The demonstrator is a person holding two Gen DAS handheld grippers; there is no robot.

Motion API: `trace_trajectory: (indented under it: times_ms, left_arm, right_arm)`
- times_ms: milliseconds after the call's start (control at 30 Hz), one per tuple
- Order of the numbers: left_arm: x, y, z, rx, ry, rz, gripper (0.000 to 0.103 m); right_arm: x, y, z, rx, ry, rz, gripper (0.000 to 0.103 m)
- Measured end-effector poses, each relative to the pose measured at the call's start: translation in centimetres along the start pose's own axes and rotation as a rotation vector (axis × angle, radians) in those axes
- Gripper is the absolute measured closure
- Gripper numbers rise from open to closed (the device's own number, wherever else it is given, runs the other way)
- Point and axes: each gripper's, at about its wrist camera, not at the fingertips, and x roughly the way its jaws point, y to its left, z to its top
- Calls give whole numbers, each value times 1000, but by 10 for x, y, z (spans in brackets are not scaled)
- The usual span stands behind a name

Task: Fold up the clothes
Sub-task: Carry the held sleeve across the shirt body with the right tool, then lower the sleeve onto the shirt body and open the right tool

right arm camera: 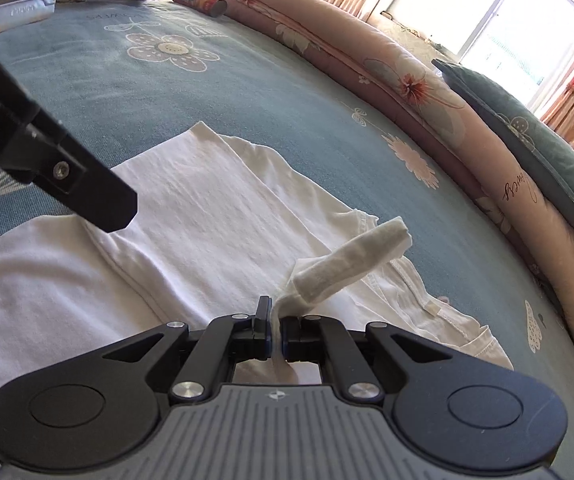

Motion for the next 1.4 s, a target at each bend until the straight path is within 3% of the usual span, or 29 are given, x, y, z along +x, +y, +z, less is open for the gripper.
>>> trace_trajectory:
  times_ms: [267,333,467,567,967,1200,1400]
  left_arm:
    - [-1,-1,0,1,-2,1,1]
    - [-1,-1,-1,1,-1,6,1]
    - [-3,2,0,-6,-8,5,1]
    - [-6,4,2,-14,-15,4,1]
    - [-19,12,7,-46,-52,-8,1]
    - [-12,6,3,-46,-51,-66,1]
    - [3,-10,-5,4,-28,-70,10]
  right_arm:
    - [1,1,4,4,-7,-30,98]
    - [1,2,5,7,-17,-42,87]
    - [-2,3,5,16,-31,-34,77]
    - [-4,4,7,26,-45,-22,62]
    - [-20,10,9,24,-81,45,54]
    - [-68,-30,-23,68,-46,38,54]
    - [-112,-85,-88,278,14,-49,47]
